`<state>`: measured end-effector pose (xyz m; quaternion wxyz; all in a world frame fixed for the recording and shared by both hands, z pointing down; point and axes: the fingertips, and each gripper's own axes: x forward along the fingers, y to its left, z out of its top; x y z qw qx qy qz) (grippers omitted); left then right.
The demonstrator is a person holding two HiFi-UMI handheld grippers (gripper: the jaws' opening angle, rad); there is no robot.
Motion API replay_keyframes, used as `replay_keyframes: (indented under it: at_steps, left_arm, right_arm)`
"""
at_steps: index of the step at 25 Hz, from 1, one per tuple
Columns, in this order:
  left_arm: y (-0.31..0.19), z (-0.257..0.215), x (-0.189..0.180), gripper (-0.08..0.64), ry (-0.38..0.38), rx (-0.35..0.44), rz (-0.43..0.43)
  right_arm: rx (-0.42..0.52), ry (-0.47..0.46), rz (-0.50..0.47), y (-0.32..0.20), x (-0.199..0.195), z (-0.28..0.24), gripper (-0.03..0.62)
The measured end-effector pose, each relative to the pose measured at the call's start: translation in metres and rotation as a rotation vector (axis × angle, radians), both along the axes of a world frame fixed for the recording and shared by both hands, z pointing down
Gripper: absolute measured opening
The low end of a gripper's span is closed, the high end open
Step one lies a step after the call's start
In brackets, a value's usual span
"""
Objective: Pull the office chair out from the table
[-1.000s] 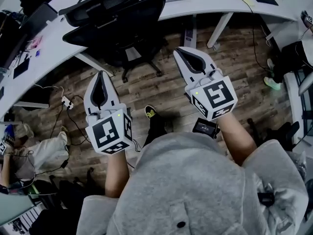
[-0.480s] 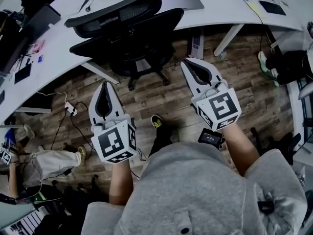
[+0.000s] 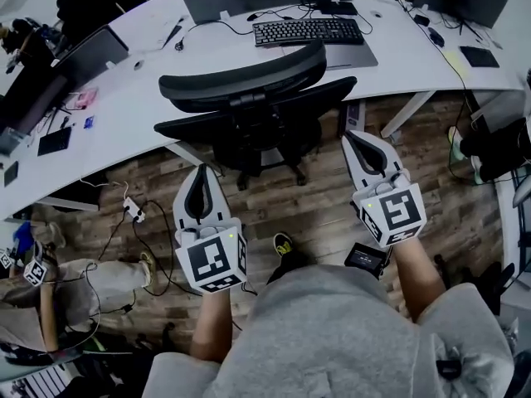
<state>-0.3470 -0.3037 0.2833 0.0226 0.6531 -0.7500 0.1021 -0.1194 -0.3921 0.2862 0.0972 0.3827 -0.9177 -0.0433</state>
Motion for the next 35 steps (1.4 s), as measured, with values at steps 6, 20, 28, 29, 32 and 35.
replay_keyframes:
  at_steps: [6,20,28,29,32,35]
  left_arm:
    - [-0.023,0.001,-0.036,0.008,-0.021,-0.009,0.010]
    - [-0.064,0.010,-0.095,0.009,-0.168,-0.051,0.112]
    - [-0.080,0.014,-0.110,0.019,-0.364,-0.174,0.256]
    - [-0.081,0.018,-0.113,0.038,-0.391,-0.203,0.268]
    - [-0.080,0.036,-0.116,0.164,-0.431,-0.302,0.312]
    - [-0.083,0.050,-0.115,0.237,-0.491,-0.371,0.356]
  right_arm:
    - [0.026,0.072,-0.001,-0.028,-0.013,0.002,0.028]
    - [0.075,0.235,-0.096,-0.073,-0.023,-0.003,0.028]
    - [0.103,0.342,-0.159,-0.095,-0.010,-0.002,0.029]
    - [0.099,0.354,-0.173,-0.097,-0.009,0.000,0.031]
    - [0.063,0.391,-0.232,-0.101,-0.009,0.007,0.101]
    - [0.062,0.442,-0.272,-0.106,-0.004,0.012,0.154]
